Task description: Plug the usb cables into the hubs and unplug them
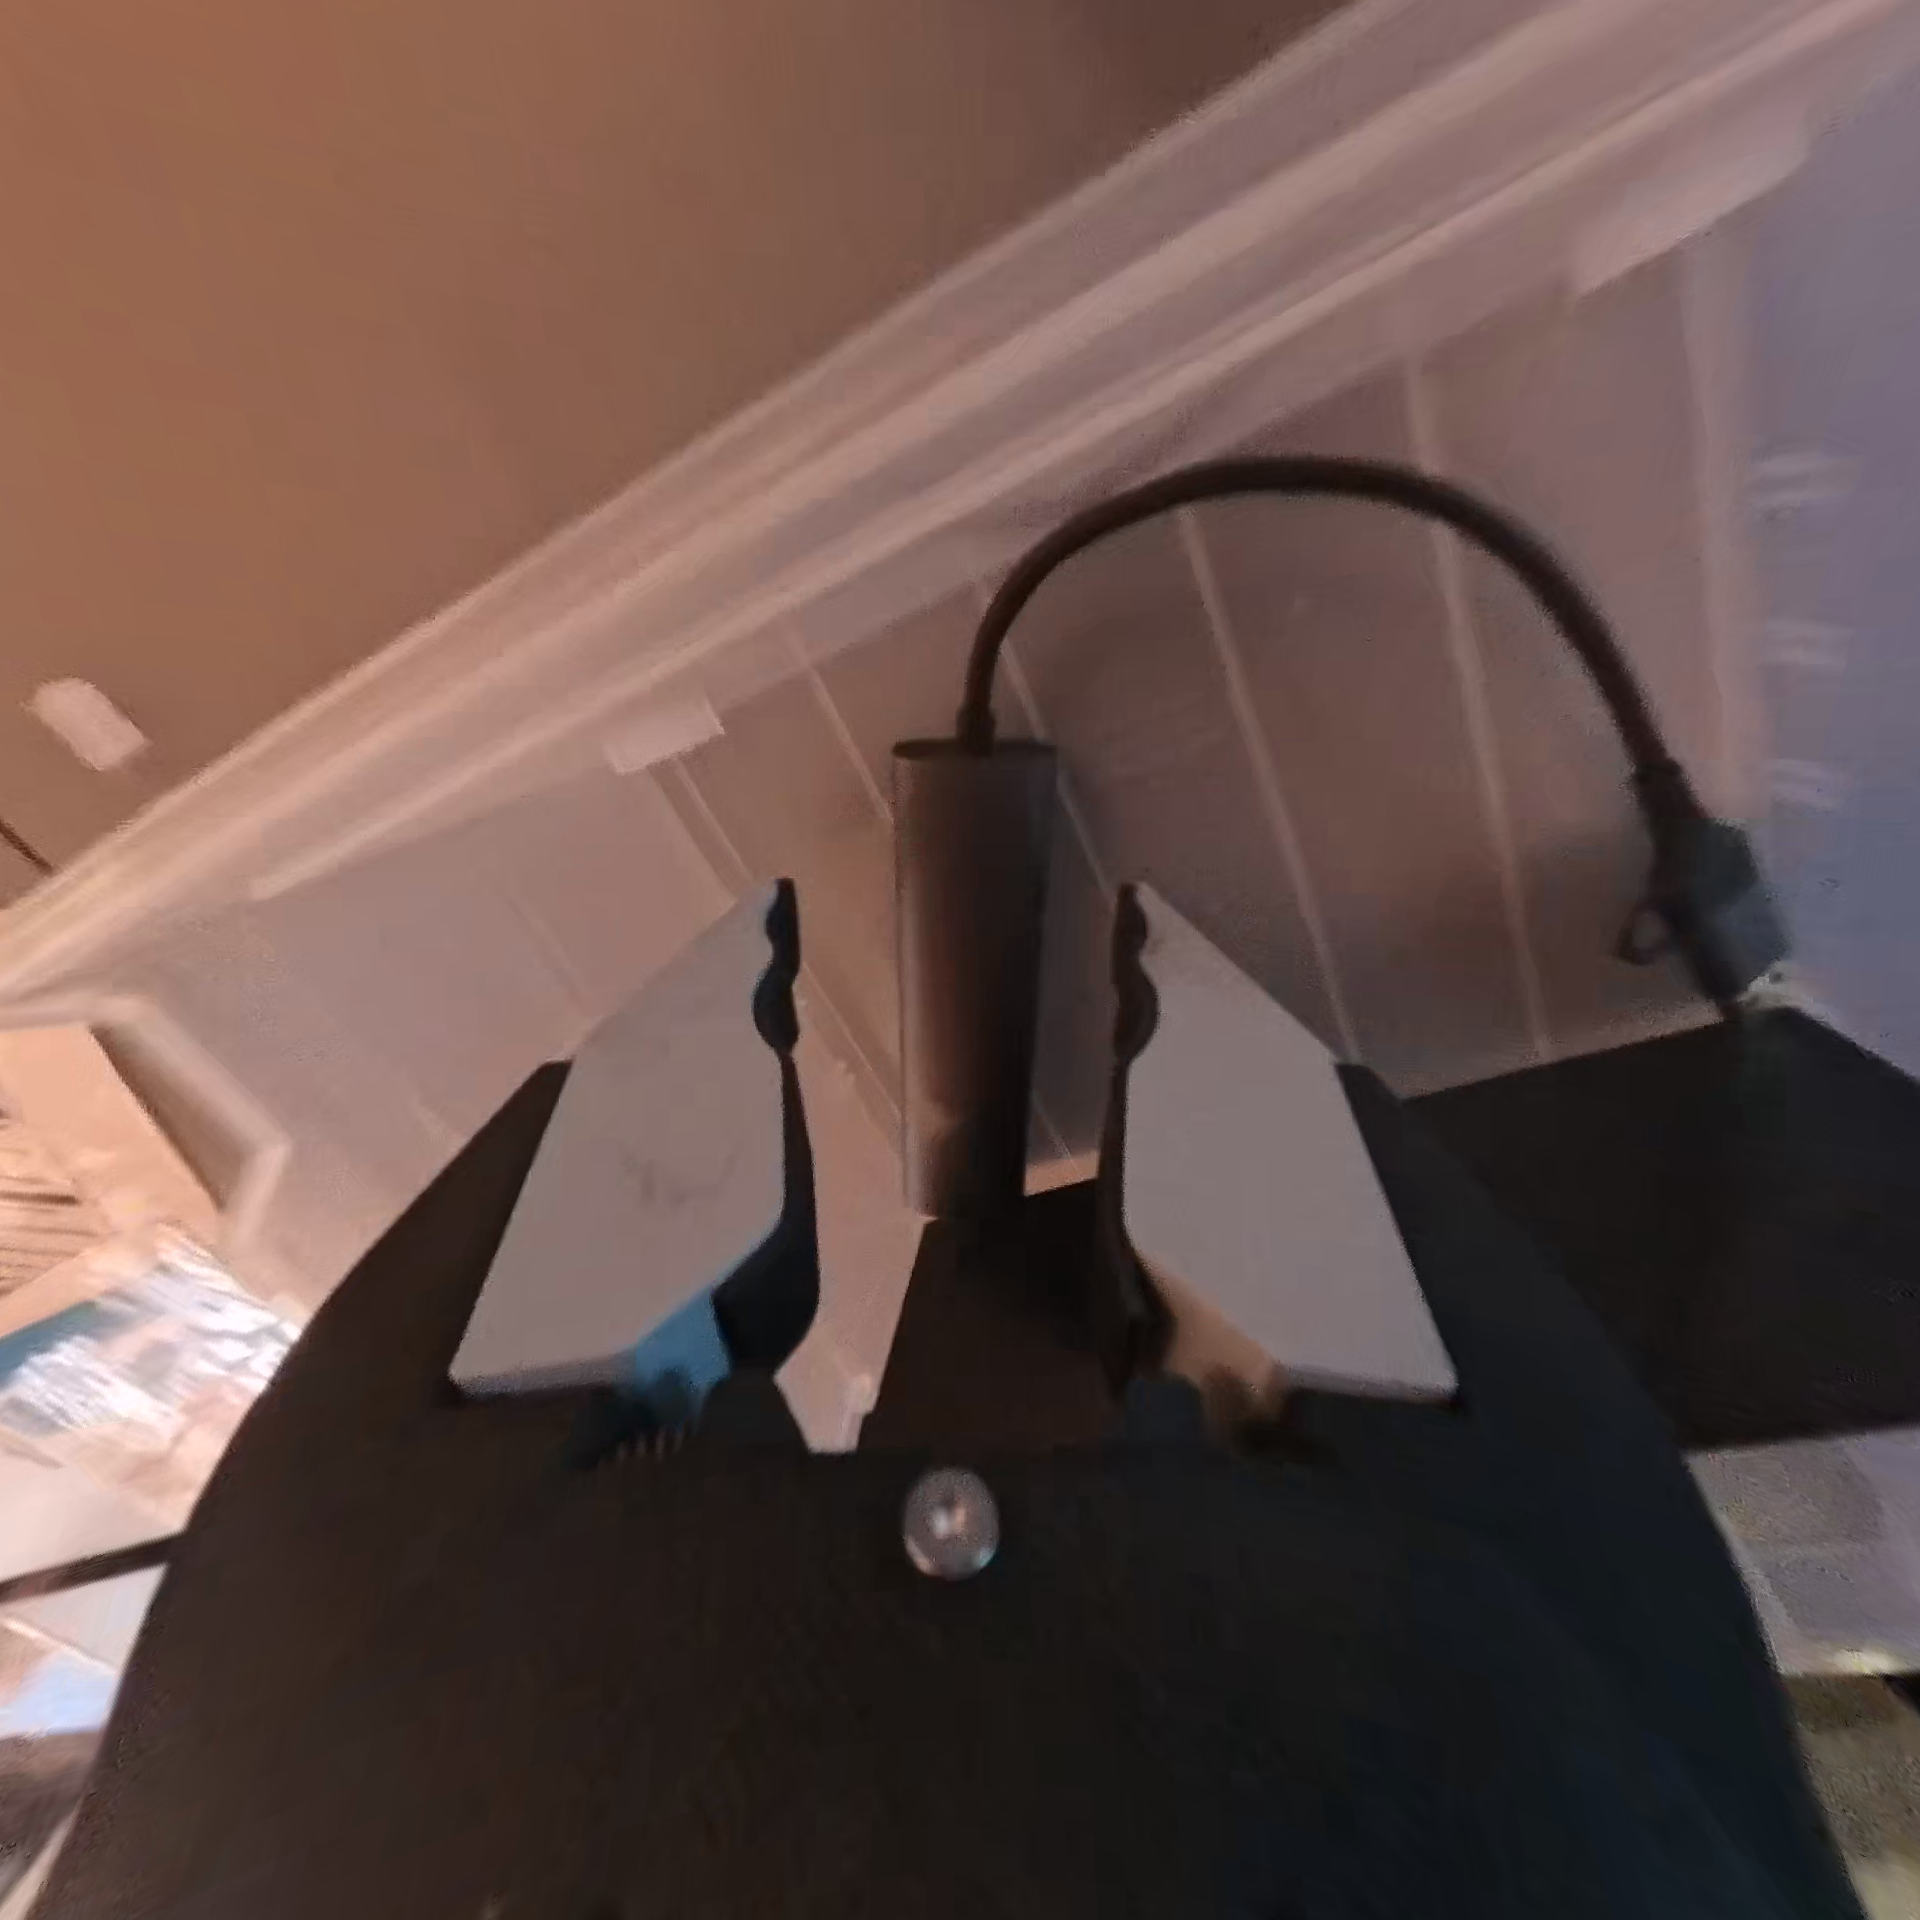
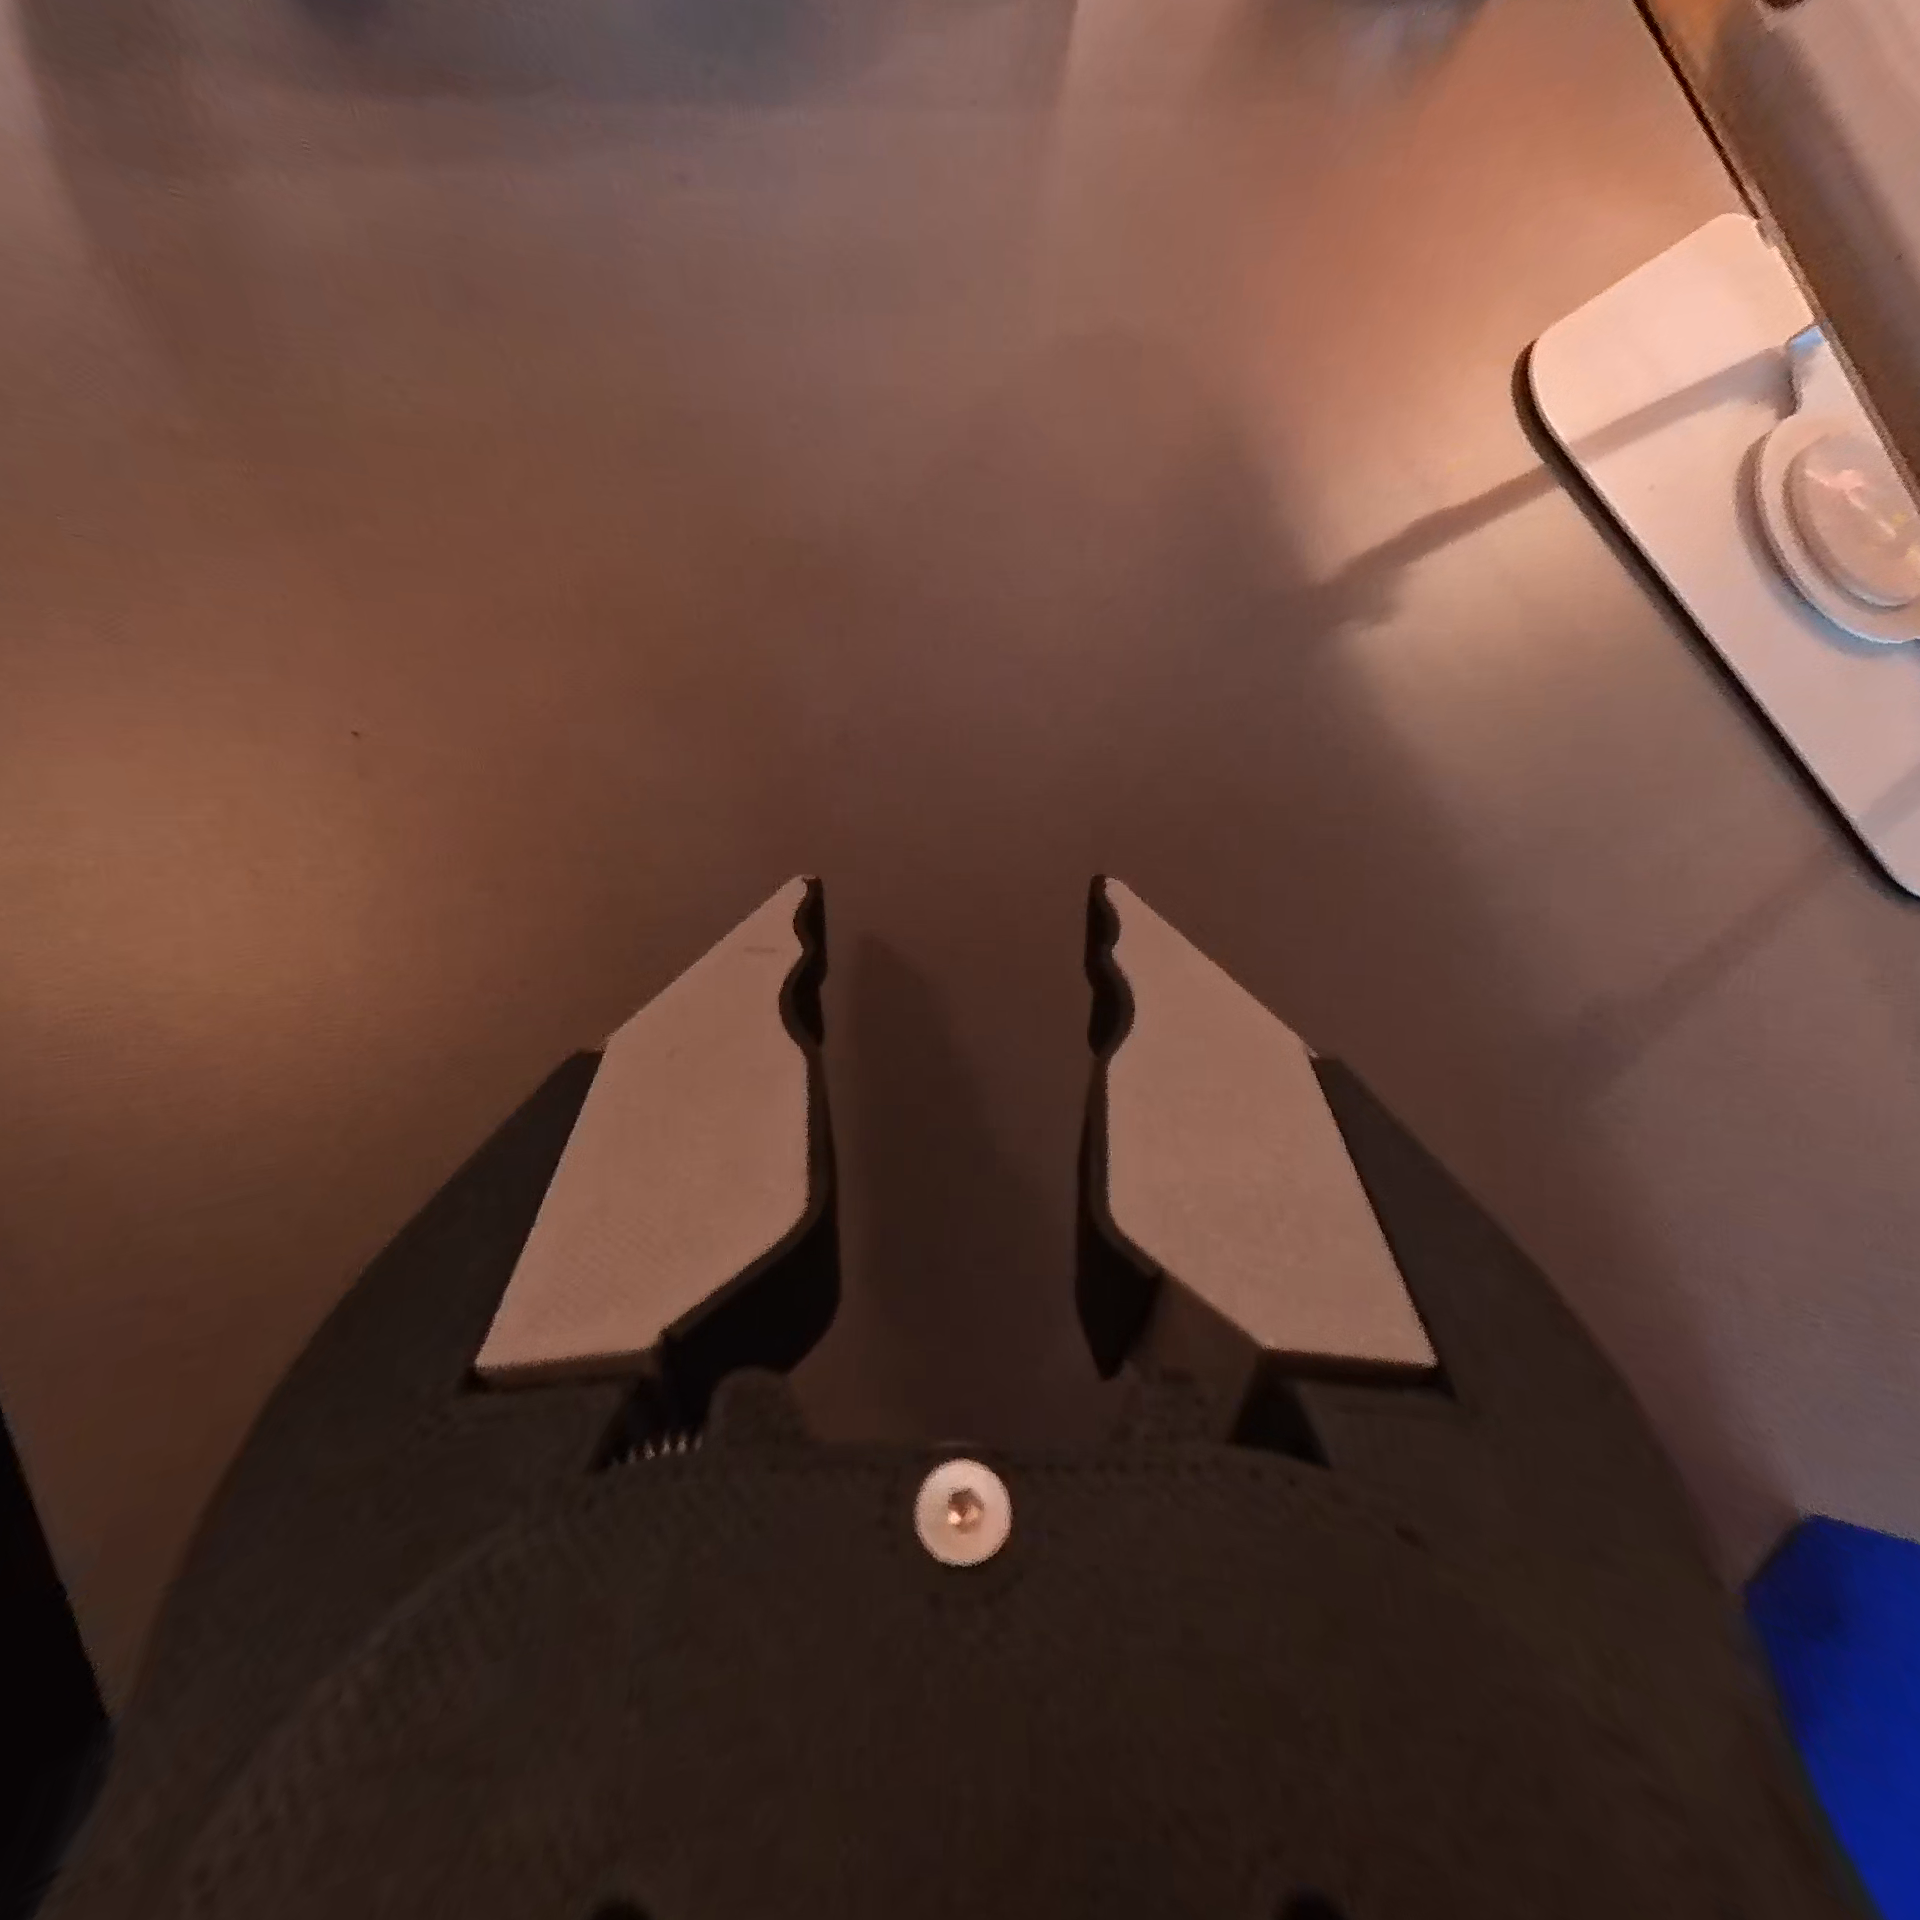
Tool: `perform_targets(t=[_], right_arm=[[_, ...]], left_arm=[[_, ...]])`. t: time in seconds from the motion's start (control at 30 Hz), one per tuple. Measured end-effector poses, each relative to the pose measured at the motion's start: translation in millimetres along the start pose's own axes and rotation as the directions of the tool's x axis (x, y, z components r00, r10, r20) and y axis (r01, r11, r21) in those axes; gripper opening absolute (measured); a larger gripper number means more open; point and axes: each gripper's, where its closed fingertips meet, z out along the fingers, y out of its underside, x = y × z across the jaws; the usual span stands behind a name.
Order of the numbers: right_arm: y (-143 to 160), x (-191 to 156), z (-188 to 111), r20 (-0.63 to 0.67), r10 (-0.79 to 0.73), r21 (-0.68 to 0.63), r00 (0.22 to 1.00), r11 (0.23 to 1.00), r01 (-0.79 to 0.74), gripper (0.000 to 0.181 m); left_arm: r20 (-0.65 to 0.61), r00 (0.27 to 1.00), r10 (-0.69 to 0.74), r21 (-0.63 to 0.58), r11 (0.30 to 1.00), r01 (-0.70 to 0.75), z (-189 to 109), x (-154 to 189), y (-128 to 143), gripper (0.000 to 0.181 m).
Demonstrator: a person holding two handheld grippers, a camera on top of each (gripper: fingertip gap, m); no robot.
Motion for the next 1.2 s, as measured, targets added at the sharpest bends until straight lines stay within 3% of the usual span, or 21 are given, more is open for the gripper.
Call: perform_targets(t=[0.03,0.07,0.13,0.17,0.27,0.37,0.53,0.63,0.73,0.8,0.93,1.03,1.2], right_arm=[[-0.5,-1.5,-0.2,0.004,-0.005,0.003,1.000,1.000,0.005,0.047],[-1.5,-3.0,-0.5,0.008,-0.008,0.009,1.000,1.000,0.008,0.047],[-3.2,-3.8,-1.1,0.008,-0.012,0.017,1.000,1.000,0.012,0.047],[-3.2,-3.9,-1.1,0.010,-0.010,0.018,1.000,1.000,0.010,0.047],[-2.7,-4.6,-0.2,0.014,-0.007,0.016,1.000,1.000,0.007,0.046],[-1.9,-4.9,1.0,0.007,-0.014,0.013,1.000,1.000,0.014,0.044],[0.0,-6.5,5.1,0.014,-0.021,0.000,1.000,1.000,0.021,0.043],[-0.7,-4.2,5.3,0.011,-0.016,0.010,1.000,1.000,0.016,0.042],[-2.6,1.1,3.4,0.011,0.015,0.033,1.000,0.999,-0.016,0.042],[-7.0,2.4,0.3,0.030,0.037,0.069,0.999,0.997,-0.039,0.044],[-29.9,-4.0,-17.3,0.131,0.060,0.224,0.990,0.971,-0.088,0.047],[-41.4,-4.2,-29.3,0.152,0.038,0.312,0.988,0.946,-0.085,0.045],[-51.0,-10.2,-41.7,0.174,-0.062,0.397,0.983,0.918,-0.013,0.045]], left_arm=[[-0.039,0.999,-0.012,-0.044,0.999,0.010,6.7,4.6,5.3,0.052],[-0.098,0.994,-0.046,-0.001,0.999,0.046,7.3,11.0,-2.3,0.042],[-0.108,0.991,-0.084,0.055,0.994,0.091,8.0,8.9,-10.0,0.041],[-0.100,0.992,-0.078,0.067,0.994,0.085,7.8,6.8,-9.8,0.028],[-0.003,0.999,-0.037,0.083,0.996,0.037,4.3,-3.5,-6.0,0.028],[0.078,0.997,0.010,0.155,0.988,-0.022,-20.4,-1.9,-7.0,0.028],[0.298,0.953,0.054,0.266,0.954,-0.138,-103.8,-8.9,-5.2,0.028],[0.519,0.854,0.042,0.374,0.887,-0.270,-176.2,-10.4,-15.8,0.028],[0.654,0.757,0.013,0.476,0.770,-0.425,-237.0,19.5,-31.5,0.028],[0.692,0.721,0.047,0.485,0.709,-0.512,-252.9,56.5,-38.9,0.028],[0.743,0.645,0.180,0.426,0.617,-0.662,-238.9,150.5,-49.3,0.028],[0.795,0.561,0.229,0.371,0.549,-0.749,-210.1,214.0,-54.7,0.028],[0.925,0.356,0.130,0.284,0.384,-0.878,-172.2,270.2,-60.9,0.028]])
